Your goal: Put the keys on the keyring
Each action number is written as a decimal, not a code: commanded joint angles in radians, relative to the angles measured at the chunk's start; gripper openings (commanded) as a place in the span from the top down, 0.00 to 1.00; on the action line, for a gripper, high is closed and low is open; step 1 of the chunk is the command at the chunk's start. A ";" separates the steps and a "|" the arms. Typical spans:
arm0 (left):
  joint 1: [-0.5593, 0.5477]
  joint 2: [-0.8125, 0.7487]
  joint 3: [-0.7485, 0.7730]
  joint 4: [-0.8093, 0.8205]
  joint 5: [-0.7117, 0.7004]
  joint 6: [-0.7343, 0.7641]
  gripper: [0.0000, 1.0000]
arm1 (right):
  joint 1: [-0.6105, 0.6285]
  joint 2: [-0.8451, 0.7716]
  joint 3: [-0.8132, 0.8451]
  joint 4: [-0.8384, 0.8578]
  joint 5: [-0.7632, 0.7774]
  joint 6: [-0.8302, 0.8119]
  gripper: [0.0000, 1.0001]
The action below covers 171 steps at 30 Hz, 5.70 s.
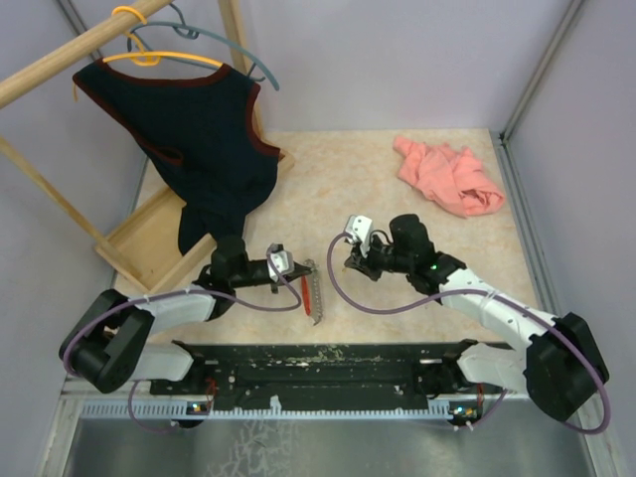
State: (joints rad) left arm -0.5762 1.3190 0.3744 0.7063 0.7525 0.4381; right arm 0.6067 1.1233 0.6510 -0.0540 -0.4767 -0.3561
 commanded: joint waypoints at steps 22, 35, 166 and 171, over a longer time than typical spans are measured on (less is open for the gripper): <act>-0.045 -0.005 -0.043 0.114 0.076 0.167 1.00 | 0.034 0.085 -0.046 0.161 -0.342 -0.424 1.00; -0.074 -0.009 -0.019 0.050 0.041 0.176 1.00 | 0.111 0.051 -0.106 0.271 -0.183 -0.498 1.00; -0.151 -0.023 0.058 -0.114 -0.104 0.185 1.00 | 0.227 0.123 -0.034 0.378 -0.097 -0.382 1.00; -0.161 -0.020 0.067 -0.132 -0.131 0.181 1.00 | 0.235 0.149 -0.019 0.370 -0.062 -0.372 1.00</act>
State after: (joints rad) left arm -0.7132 1.2922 0.3981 0.5610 0.6216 0.6254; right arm 0.8162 1.2533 0.5594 0.2394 -0.5198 -0.7532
